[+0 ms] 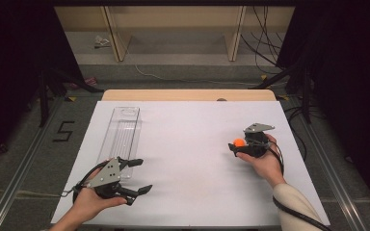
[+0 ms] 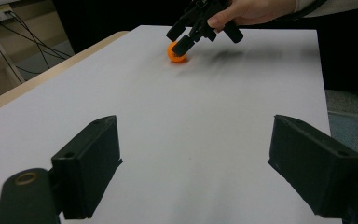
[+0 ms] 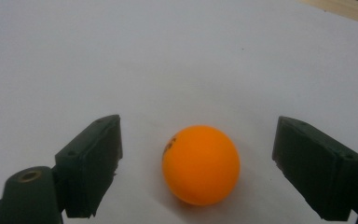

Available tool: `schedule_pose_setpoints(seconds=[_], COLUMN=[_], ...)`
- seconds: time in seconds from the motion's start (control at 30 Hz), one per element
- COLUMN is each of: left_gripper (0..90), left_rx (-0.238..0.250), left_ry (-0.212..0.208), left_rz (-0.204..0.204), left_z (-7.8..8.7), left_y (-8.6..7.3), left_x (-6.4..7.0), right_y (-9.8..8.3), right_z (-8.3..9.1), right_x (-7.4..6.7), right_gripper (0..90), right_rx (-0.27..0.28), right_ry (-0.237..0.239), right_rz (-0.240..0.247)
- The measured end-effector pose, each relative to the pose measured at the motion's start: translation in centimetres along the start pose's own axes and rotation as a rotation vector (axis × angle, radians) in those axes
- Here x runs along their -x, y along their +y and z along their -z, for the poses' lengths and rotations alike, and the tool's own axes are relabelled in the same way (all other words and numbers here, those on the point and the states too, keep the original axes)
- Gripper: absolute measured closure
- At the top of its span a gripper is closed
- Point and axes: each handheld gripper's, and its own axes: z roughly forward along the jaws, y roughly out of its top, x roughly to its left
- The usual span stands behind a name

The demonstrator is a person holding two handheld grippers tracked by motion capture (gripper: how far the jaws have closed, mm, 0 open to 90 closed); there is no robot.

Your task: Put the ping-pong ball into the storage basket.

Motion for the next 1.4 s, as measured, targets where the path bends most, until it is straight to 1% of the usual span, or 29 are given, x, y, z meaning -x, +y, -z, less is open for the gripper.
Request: schedule_pose_setpoints(seconds=[0.27, 0.4, 0.8, 1.0, 1.07, 1.1, 1.4], left_gripper=[15.9, 15.9, 15.9, 15.9, 15.9, 15.9, 15.9], left_rx=[-0.005, -0.007, -0.009, -0.010, -0.010, -0.010, -0.010], left_ry=[-0.002, -0.001, -0.003, -0.005, -0.005, -0.005, -0.004], left_rz=[-0.002, -0.003, -0.006, -0.008, -0.009, -0.007, -0.006], left_z=[0.0, 0.0, -0.1, -0.1, -0.1, -0.1, -0.1], left_y=[0.0, 0.0, 0.0, 0.0, 0.0, 0.0, 0.0], left_x=[0.0, 0.0, 0.1, 0.1, 0.1, 0.1, 0.1], right_y=[-0.2, -0.2, -0.2, -0.1, -0.1, -0.1, -0.1], right_z=[-0.2, -0.4, -1.0, -1.2, -1.3, -1.3, -1.3], right_x=[0.1, 0.3, 0.4, 0.4, 0.4, 0.4, 0.3], right_gripper=[20.7, 22.9, 26.7, 31.9, 35.8, 35.8, 46.1], right_rx=[-0.019, -0.023, -0.046, -0.051, -0.053, -0.053, -0.059], right_ry=[0.007, 0.008, 0.011, 0.013, 0.016, 0.016, 0.027], right_rz=[-0.002, -0.011, -0.007, -0.005, -0.006, -0.006, -0.003])
